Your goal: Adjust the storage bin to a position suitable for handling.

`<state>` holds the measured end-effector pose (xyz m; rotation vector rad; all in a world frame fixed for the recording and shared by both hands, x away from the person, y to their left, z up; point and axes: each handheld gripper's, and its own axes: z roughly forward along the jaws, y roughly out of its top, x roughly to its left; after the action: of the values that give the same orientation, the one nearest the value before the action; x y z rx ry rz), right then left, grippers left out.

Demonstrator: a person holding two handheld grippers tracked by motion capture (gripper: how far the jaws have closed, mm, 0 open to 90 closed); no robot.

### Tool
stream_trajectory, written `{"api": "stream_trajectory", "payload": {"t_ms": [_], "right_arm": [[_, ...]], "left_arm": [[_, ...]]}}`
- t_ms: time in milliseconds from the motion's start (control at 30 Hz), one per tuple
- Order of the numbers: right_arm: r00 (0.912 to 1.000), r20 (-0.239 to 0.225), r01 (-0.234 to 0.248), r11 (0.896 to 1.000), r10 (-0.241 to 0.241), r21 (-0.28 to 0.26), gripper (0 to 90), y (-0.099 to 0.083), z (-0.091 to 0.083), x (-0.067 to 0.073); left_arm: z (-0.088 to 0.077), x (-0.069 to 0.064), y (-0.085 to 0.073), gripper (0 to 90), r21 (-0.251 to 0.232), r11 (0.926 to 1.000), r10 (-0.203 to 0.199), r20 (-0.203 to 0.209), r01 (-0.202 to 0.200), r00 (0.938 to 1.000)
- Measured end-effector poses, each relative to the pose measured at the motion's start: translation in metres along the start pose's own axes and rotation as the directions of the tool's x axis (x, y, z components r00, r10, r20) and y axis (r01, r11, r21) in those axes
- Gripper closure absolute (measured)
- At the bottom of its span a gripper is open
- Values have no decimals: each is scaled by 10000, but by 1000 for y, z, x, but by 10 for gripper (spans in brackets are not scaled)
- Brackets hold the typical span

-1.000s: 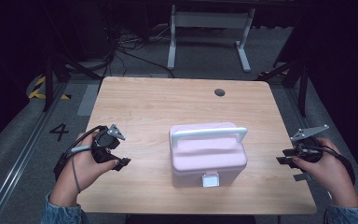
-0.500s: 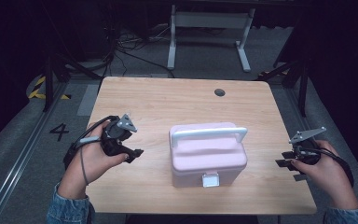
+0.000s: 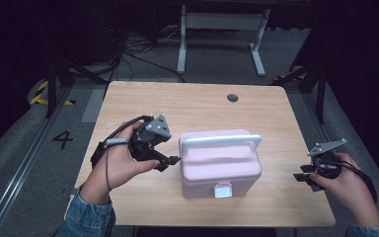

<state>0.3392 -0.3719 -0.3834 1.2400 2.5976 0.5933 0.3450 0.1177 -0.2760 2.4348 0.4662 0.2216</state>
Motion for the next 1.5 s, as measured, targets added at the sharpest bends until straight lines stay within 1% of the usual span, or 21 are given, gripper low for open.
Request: {"api": "stream_trajectory", "payload": {"t_ms": [100,167,267,300,333,367,500,533,600,667,733,800,900,933,1000,1033,1100,1133,1233,1300,1500], "right_arm": [[10000,-44,-19,10000,19,-12,537,0,0,1],[10000,-46,-3,10000,3,-19,533,0,1,2],[10000,-81,42,10000,-42,7,531,0,2,1],[10000,-81,42,10000,-42,7,531,0,2,1],[9999,-98,76,10000,-76,4,531,0,3,1],[9999,-98,76,10000,-76,4,531,0,3,1],[9999,-143,55,10000,-55,40,522,0,5,1],[9999,-143,47,10000,-46,31,516,0,5,2],[9999,-143,95,10000,-95,19,514,1,6,2],[9998,-163,148,9999,-148,23,514,1,6,2],[9997,-172,153,9999,-152,55,514,1,7,2],[9996,-196,183,9998,-182,71,514,2,8,2],[9996,-208,195,9998,-193,83,512,2,9,3],[9996,-209,208,9998,-206,76,512,2,9,3],[9995,-206,236,9997,-234,82,511,2,9,3],[9995,-209,245,9997,-243,87,511,2,10,3],[9995,-212,254,9996,-252,80,509,2,10,3],[9995,-221,240,9997,-239,74,507,2,9,4],[9994,-188,296,9996,-296,23,506,2,8,3],[9995,-187,267,9996,-267,5,505,2,7,3],[9994,-240,241,9997,-244,-90,501,2,7,3]], "left_arm": [[6,0,4,297,-27,10000,69,38,-69,10000],[11,1,7,300,-25,10000,42,208,-42,9998],[26,5,11,317,-389,9992,-61,314,73,9995],[26,5,11,321,-389,9992,-61,314,73,9995],[31,7,12,327,-453,9989,-63,301,77,9995],[31,7,12,333,-453,9989,-63,301,77,9995],[40,11,14,347,-935,9952,-243,322,272,9992],[41,12,14,350,-1028,9944,-205,315,236,9993],[45,13,15,369,-1253,9918,-198,402,247,9990],[48,13,15,400,-1365,9901,-231,649,318,9976],[52,13,16,427,-1326,9909,-140,733,237,9972],[54,13,17,477,-1269,9917,-75,839,182,9964],[56,11,19,580,-1074,9942,47,955,56,9954],[56,11,19,625,-1074,9942,47,955,56,9954],[55,10,22,711,-827,9965,215,895,-141,9958],[54,9,23,735,-831,9965,163,875,-90,9960],[51,9,25,773,-742,9971,219,771,-162,9968],[51,9,25,777,-742,9971,219,771,-162,9968],[50,9,29,784,-628,9978,233,557,-198,9982],[49,10,30,787,-583,9980,275,579,-241,9979],[43,14,36,796,-565,9984,122,583,-89,9982]]}}
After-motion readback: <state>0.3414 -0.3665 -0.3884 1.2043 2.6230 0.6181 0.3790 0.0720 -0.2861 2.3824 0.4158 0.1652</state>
